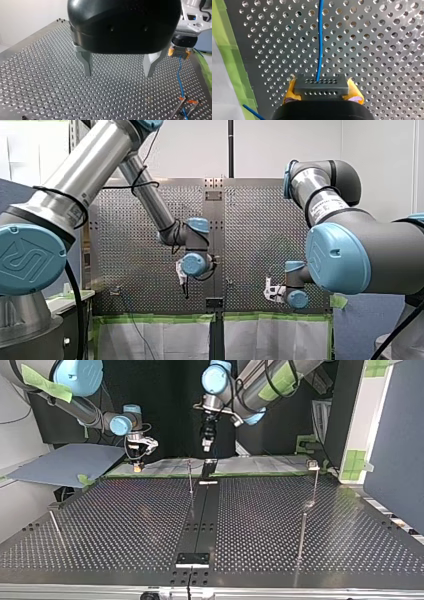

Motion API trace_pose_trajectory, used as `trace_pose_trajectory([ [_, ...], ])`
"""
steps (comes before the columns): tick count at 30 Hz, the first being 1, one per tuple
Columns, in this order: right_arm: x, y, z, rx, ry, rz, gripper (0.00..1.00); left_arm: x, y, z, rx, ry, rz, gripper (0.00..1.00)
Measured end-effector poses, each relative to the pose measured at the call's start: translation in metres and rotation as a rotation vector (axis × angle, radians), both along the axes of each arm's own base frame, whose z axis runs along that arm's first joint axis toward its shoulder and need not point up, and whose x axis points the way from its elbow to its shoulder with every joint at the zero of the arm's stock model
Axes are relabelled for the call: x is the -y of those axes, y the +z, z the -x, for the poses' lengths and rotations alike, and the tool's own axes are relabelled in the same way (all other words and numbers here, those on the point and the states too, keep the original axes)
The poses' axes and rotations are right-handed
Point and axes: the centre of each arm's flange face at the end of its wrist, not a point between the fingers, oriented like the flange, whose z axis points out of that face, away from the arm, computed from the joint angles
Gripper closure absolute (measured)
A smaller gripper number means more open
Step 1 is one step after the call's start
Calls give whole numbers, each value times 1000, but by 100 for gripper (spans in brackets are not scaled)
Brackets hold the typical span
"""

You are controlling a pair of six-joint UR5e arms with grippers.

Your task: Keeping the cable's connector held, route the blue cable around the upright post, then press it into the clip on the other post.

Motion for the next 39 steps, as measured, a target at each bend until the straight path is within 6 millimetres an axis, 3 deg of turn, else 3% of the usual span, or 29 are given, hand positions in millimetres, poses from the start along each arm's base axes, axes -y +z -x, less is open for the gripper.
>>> trace_pose_trajectory([
  [30, -8, -6, -8, -1, 38, -29, 100, -65, 39, 70, -20, 14, -41, 0],
  [39, -9, -6, -9, -1, 40, -31, 100, -68, 40, 73, -23, 14, -44, 0],
])
